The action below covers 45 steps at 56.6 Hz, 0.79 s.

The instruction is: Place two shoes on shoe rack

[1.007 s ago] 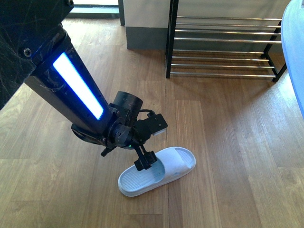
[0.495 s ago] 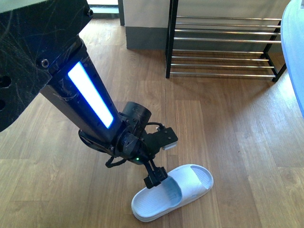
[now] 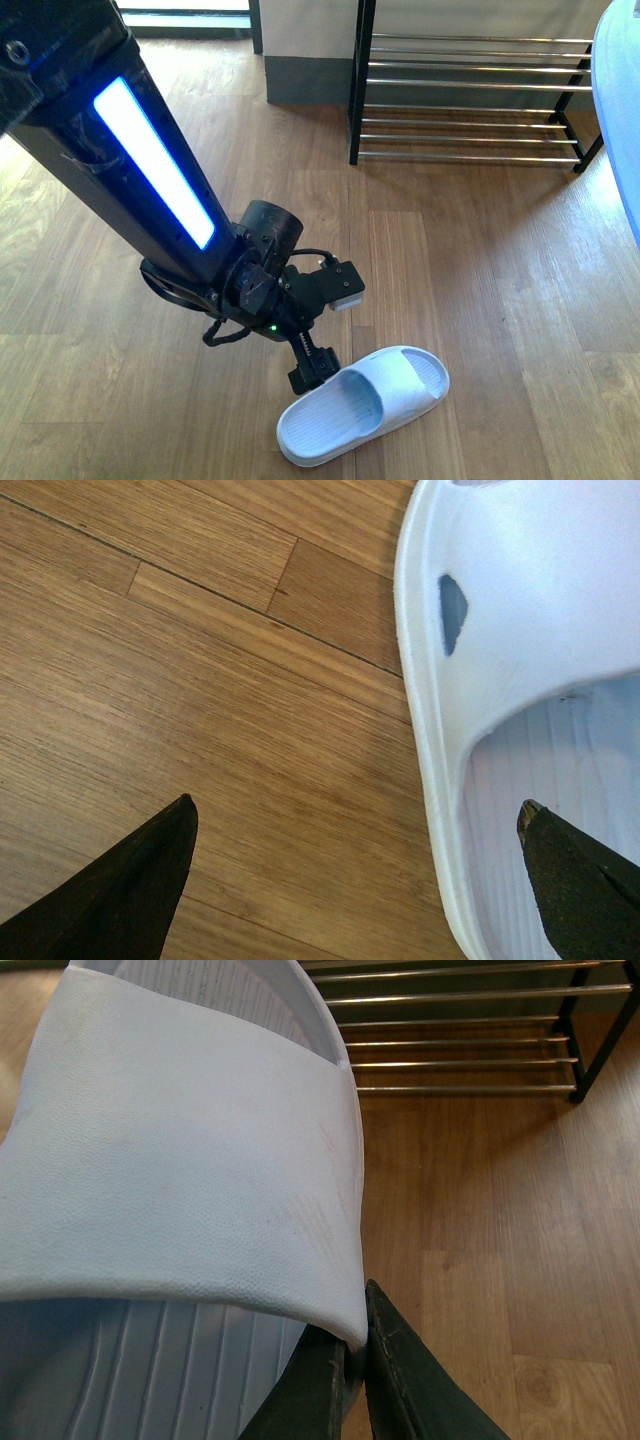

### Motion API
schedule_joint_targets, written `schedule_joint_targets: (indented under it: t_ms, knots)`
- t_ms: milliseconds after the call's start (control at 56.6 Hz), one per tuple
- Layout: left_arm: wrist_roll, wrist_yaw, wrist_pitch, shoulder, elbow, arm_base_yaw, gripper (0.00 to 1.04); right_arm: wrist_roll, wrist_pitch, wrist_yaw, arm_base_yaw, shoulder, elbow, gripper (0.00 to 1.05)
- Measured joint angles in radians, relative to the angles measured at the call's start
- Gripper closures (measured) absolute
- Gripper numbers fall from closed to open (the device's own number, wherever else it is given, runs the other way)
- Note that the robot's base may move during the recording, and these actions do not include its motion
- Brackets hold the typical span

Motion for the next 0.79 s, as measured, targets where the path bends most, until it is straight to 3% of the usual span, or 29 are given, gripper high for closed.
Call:
schedule_joint_targets:
  t_ms: [318,795]
  knots:
    - [0.002,0.007,0.006,0.029,0.009,-0.05,0.09,0.0,0.0,0.0,0.0,0.0,0.0,1.03]
    - [-0.092,-0.044,0.032,0.183,0.189,-0.115,0.09,0.0,0.0,0.0,0.0,0.0,0.0,1.03]
